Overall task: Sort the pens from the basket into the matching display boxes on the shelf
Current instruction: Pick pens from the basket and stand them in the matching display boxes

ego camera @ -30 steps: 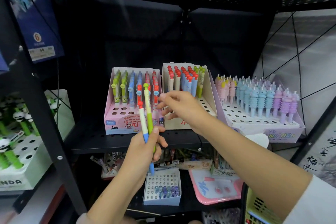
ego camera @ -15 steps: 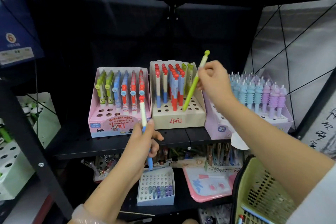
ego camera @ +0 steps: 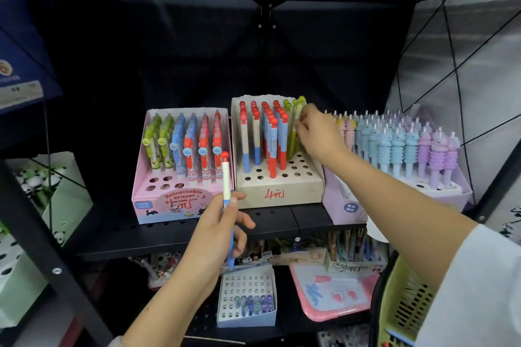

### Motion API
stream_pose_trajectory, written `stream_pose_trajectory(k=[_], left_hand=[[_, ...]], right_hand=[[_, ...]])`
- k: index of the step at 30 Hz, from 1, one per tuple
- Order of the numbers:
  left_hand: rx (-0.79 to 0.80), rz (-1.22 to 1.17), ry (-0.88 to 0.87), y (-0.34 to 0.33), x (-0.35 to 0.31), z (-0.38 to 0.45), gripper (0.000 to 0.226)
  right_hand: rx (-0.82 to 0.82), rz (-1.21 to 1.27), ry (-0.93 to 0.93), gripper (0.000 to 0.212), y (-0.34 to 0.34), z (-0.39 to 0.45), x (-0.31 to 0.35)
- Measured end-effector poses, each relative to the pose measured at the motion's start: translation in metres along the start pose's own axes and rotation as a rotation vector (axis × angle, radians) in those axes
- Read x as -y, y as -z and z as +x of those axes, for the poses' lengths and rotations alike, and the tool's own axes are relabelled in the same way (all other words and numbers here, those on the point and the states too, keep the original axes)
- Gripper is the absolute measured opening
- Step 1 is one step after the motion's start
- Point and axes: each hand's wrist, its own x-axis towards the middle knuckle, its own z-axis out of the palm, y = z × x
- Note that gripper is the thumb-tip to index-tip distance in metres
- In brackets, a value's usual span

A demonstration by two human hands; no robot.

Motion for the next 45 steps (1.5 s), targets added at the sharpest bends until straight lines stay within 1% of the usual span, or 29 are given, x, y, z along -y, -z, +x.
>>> stream_pose_trajectory(k=[2,4,7,8,11,12,13,15,17,18,19,21,24,26,28,31,33,36,38,42,45], left_hand=[[-0.008,-0.001,0.012,0.0,0.001,0.002,0.02],[-0.015,-0.056,0.041,-0.001,0.001,0.002,0.019],[-0.016,-0.136,0.045,-0.003,0.0,0.0,0.02],[-0.018,-0.13,0.034,-0.003,0.0,-0.001,0.02],[-0.014,-0.062,-0.015,-0.005,-0.002,-0.003,0.019],[-0.011,-0.046,-0.028,-0.007,-0.003,-0.004,0.018],[-0.003,-0.033,-0.04,-0.01,-0.004,-0.004,0.017],[0.023,-0.01,-0.056,-0.015,-0.005,-0.006,0.016],[0.054,0.008,-0.068,-0.02,-0.004,-0.008,0.016],[0.067,0.013,-0.068,-0.023,-0.003,-0.009,0.017],[0.076,0.014,-0.066,-0.026,-0.002,-0.011,0.017],[0.07,0.018,-0.066,-0.029,0.0,-0.013,0.015],[0.046,0.153,-0.117,-0.023,0.003,-0.012,0.014],[0.036,0.231,-0.133,-0.014,0.001,-0.013,0.021],[0.007,0.246,-0.152,-0.006,-0.001,-0.014,0.024],[-0.031,0.256,-0.178,0.004,-0.003,-0.015,0.025],[-0.046,0.264,-0.189,0.009,-0.005,-0.016,0.024],[-0.059,0.271,-0.192,0.017,-0.007,-0.017,0.023],[-0.06,0.266,-0.19,0.021,-0.007,-0.018,0.023],[-0.057,0.248,-0.181,0.026,-0.008,-0.022,0.023],[-0.065,0.24,-0.185,0.029,-0.007,-0.024,0.024]], right_hand=[[0.061,-0.044,0.006,0.013,-0.002,0.001,0.002],[0.148,-0.119,0.02,0.015,-0.007,-0.002,0.003],[0.165,-0.106,-0.039,0.022,-0.008,-0.008,0.003],[0.134,-0.066,-0.066,0.022,-0.005,-0.012,0.003],[-0.1,0.143,-0.102,0.017,0.012,-0.029,0.009],[-0.118,0.244,-0.107,0.014,0.017,-0.038,0.013],[-0.067,0.356,-0.111,0.011,0.019,-0.05,0.018],[0.172,0.556,-0.121,0.01,0.021,-0.074,0.03],[0.388,0.633,-0.111,0.01,0.02,-0.093,0.038],[0.44,0.652,-0.092,0.01,0.018,-0.099,0.041],[0.454,0.672,-0.077,0.011,0.017,-0.103,0.043],[0.428,0.693,-0.074,0.013,0.015,-0.105,0.045],[0.315,0.664,-0.081,0.014,0.017,-0.096,0.049],[0.153,0.658,-0.076,0.009,0.021,-0.084,0.052],[-0.023,0.627,-0.047,0.01,0.026,-0.071,0.056],[-0.17,0.454,0.045,0.01,0.024,-0.057,0.061],[-0.188,0.3,0.098,0.012,0.018,-0.054,0.065],[-0.154,0.122,0.098,0.021,0.007,-0.05,0.07],[-0.14,0.088,0.084,0.022,0.003,-0.049,0.073],[-0.05,0.0,0.063,0.023,-0.006,-0.053,0.078],[-0.029,-0.074,0.018,0.028,-0.008,-0.047,0.08]])
